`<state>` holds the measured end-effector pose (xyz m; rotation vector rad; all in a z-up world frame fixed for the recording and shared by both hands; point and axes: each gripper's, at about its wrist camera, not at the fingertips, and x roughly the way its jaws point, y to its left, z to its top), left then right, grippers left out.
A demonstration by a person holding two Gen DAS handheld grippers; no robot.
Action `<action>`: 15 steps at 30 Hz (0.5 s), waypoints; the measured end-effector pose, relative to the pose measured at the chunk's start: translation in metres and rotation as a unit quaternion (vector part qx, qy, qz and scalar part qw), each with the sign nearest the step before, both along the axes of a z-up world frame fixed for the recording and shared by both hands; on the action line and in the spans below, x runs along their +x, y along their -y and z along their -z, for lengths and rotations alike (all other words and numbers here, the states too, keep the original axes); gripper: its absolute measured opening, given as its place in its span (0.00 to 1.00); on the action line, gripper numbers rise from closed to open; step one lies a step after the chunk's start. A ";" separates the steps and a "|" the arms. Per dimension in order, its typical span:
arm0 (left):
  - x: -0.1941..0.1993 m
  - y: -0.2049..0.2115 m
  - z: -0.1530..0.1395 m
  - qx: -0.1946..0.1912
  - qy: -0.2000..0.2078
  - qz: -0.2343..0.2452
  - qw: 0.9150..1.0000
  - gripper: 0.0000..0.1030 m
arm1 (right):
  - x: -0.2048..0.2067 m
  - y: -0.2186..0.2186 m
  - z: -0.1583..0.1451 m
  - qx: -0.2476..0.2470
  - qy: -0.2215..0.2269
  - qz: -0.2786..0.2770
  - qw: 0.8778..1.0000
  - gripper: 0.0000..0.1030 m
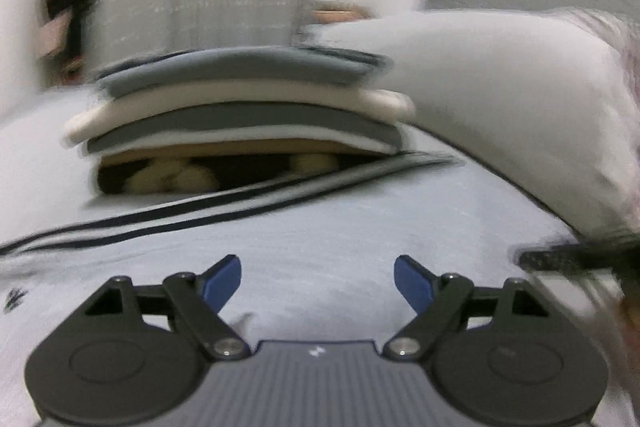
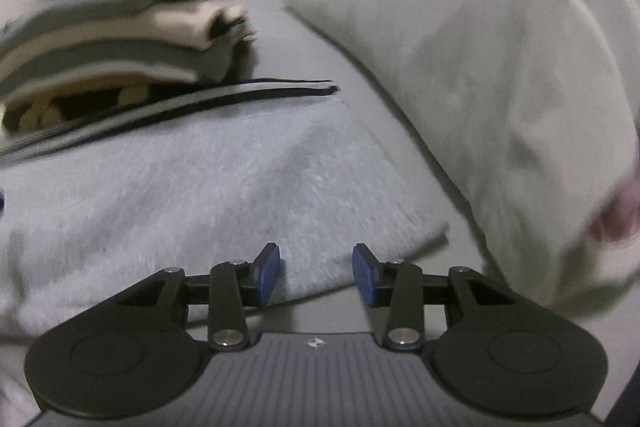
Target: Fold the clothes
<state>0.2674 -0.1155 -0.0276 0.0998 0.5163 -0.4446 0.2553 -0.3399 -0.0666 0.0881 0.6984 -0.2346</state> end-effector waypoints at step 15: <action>-0.011 0.075 0.038 0.071 -0.012 0.126 0.989 0.15 | -0.005 0.050 0.018 0.117 0.076 0.073 0.988 0.42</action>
